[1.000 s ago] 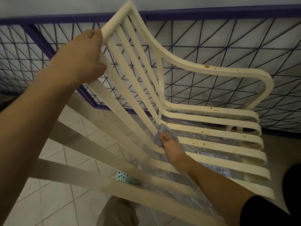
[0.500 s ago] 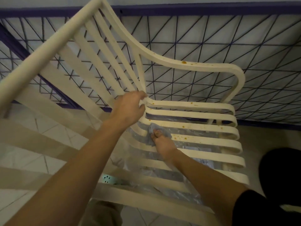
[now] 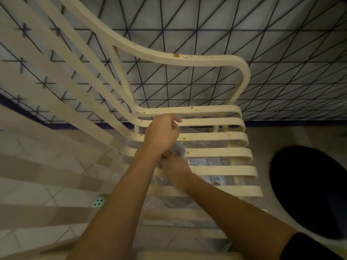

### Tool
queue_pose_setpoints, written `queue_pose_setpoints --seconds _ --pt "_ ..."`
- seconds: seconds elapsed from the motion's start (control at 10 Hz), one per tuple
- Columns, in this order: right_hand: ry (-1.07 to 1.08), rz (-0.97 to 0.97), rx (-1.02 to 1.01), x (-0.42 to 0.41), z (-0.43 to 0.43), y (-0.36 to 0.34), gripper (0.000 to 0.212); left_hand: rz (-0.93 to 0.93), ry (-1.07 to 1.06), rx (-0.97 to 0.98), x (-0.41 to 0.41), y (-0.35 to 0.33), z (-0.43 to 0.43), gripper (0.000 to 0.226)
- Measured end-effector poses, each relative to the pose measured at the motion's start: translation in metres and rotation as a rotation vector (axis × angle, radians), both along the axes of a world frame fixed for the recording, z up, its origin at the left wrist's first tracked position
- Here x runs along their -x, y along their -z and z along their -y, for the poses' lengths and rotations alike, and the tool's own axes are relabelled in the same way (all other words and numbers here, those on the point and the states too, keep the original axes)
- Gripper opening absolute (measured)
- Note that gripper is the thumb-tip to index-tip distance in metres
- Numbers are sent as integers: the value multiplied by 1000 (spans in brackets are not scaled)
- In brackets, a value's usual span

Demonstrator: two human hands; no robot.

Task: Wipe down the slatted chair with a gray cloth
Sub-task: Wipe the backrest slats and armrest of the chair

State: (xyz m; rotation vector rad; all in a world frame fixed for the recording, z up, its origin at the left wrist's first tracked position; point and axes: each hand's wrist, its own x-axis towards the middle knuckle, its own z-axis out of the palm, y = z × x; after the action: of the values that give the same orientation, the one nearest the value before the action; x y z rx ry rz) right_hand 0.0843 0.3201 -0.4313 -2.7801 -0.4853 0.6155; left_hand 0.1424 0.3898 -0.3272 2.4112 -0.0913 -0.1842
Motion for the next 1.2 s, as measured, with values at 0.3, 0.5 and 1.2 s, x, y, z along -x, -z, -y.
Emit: queue_pose_setpoints --seconds 0.3,0.5,1.2 --pt "-101 13 39 -3 28 -13 50 24 77 -38 11 -3 14 23" --pt "-215 142 49 14 115 -9 64 12 156 -151 12 -9 17 24" --pt "-137 114 108 11 126 -5 84 -128 219 -223 6 15 12 25"
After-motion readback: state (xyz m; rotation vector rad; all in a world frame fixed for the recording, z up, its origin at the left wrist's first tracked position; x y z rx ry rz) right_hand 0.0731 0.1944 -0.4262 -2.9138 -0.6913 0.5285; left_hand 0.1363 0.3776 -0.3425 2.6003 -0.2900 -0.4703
